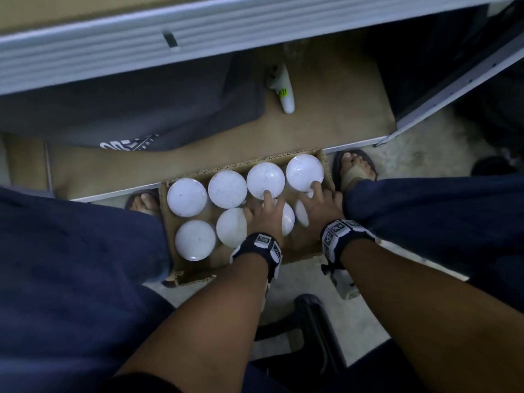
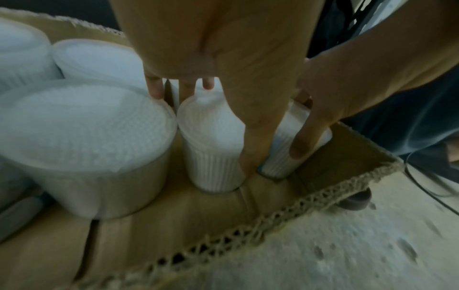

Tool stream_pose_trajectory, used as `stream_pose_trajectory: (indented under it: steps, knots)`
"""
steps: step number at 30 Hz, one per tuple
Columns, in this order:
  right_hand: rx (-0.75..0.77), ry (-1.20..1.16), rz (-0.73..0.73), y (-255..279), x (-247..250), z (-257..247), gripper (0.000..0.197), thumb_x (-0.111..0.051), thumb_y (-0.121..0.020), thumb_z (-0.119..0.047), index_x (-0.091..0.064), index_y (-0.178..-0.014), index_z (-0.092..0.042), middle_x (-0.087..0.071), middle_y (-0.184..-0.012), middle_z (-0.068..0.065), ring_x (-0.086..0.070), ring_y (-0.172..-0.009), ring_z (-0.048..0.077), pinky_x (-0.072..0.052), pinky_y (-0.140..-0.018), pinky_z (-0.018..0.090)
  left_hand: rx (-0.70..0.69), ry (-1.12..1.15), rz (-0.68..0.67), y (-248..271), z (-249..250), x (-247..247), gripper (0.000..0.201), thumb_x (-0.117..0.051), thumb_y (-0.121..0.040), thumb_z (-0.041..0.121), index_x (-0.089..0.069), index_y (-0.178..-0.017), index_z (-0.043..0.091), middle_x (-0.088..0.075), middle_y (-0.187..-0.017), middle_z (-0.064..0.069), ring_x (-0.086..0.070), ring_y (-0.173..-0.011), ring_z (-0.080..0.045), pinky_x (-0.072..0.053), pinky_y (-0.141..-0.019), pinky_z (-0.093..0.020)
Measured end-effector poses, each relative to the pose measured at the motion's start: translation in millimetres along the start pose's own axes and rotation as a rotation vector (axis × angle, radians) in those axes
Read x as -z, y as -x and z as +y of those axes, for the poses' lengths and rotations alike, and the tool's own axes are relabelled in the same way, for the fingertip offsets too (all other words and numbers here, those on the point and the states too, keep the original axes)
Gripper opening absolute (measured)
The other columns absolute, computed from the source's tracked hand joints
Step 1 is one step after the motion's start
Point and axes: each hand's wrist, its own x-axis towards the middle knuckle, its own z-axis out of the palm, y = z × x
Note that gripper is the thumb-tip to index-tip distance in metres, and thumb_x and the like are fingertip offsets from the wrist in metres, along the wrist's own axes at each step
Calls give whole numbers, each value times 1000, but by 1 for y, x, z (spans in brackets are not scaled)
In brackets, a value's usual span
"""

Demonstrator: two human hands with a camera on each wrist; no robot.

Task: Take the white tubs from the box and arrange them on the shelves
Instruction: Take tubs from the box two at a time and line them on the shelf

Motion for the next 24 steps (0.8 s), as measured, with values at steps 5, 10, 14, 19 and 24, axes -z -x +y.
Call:
stream_pose_trajectory:
  steps: [5, 10, 14, 19, 24]
  knots:
    - [-25, -53, 1, 10, 14, 0, 80, -68, -68, -54, -34, -137, -33, -28, -136, 9, -41, -119, 36, -33, -100, 48, -3, 111, -96, 2, -3, 17, 87, -77, -62, 28, -28, -135, 32, -23, -139, -4, -38, -126, -38, -41, -99, -49]
    - [-3, -172, -42, 25, 48, -2, 87, -70, -63, -54, -29, -139, -36, -16, -147, 8, -24, -136, 38, -26, -109, 54, -26, 154, -130, 11, -6, 49, 93, -78, -60, 33, -27, -137, 32, -22, -141, -4, -41, -126, -35, -44, -99, -51]
    - [-23, -145, -56, 39, 86, -7, 84, -74, -65, -40, -31, -137, -33, -9, -153, 10, -23, -139, 38, -23, -113, 54, -55, 125, -153, 16, -8, 88, 97, -81, -59, 35, -29, -140, 28, -22, -145, -8, -37, -131, -34, -44, -101, -46]
    - [6, -134, 21, 62, 150, -15, 82, -81, -56, -37, -43, -129, -31, -28, -131, 6, -41, -121, 38, -40, -99, 49, -98, 125, -76, 31, -17, 155, 85, -85, -55, 35, -44, -128, 21, -43, -127, -7, -51, -114, -30, -45, -80, -34]
    - [82, -141, 143, 95, 217, -20, 83, -81, -58, -33, -42, -131, -36, -28, -131, 4, -40, -122, 37, -35, -101, 48, -120, 105, 10, 68, -25, 225, 92, -86, -50, 39, -40, -130, 29, -32, -128, -8, -52, -111, -36, -52, -89, -44]
